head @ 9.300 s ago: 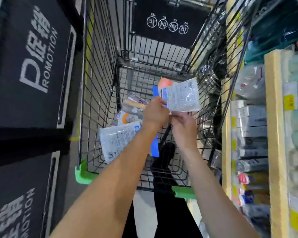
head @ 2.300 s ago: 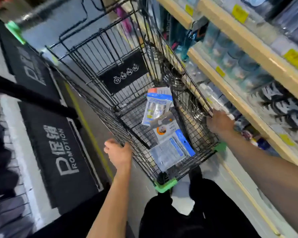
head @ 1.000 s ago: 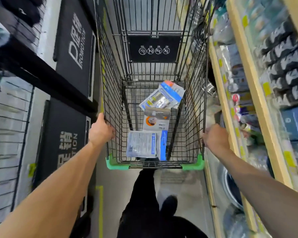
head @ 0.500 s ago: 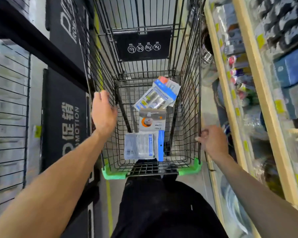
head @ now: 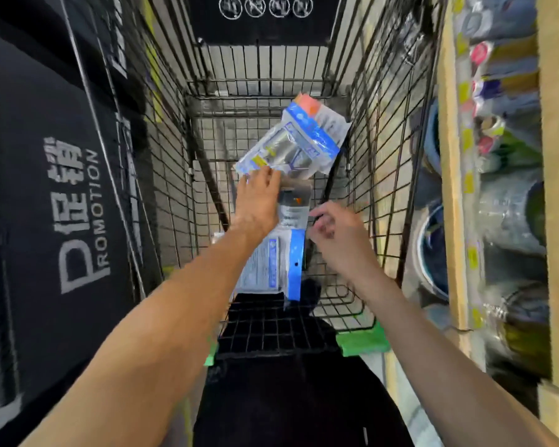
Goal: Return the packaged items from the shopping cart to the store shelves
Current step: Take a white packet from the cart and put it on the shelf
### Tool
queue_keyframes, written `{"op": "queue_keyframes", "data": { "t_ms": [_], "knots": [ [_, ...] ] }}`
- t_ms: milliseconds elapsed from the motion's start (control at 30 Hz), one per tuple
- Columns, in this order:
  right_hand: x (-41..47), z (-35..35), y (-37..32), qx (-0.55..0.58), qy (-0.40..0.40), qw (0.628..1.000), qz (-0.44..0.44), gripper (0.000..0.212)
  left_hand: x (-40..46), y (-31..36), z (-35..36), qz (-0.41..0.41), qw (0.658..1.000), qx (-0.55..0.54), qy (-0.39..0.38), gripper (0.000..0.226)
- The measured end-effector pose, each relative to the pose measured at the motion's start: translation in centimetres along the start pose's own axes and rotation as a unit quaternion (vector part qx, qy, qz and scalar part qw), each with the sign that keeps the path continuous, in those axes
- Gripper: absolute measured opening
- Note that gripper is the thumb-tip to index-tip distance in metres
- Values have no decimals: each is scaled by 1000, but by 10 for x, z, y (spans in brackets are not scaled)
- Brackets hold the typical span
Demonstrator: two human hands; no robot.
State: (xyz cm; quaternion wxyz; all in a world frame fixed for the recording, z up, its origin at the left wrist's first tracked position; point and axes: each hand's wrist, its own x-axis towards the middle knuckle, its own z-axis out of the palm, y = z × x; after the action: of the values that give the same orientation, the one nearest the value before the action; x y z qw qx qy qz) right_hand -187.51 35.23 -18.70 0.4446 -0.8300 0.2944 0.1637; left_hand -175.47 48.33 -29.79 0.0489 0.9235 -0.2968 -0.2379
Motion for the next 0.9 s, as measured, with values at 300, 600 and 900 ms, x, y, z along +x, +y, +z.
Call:
{"op": "queue_keyframes", "data": {
  "t_ms": [300,600,900],
  "knots": [
    [21,53,29,247,-68,935,245,10,62,-14,-14,55,986,76,-140,59],
    [32,53,-10,378,-133,871,283,41,73,-33,-89,-99,862,-486,-105,23],
    [105,7,-38,600,194,764,138,32,111,-23,-113,-52,740,-641,-194,62]
  ]
}}
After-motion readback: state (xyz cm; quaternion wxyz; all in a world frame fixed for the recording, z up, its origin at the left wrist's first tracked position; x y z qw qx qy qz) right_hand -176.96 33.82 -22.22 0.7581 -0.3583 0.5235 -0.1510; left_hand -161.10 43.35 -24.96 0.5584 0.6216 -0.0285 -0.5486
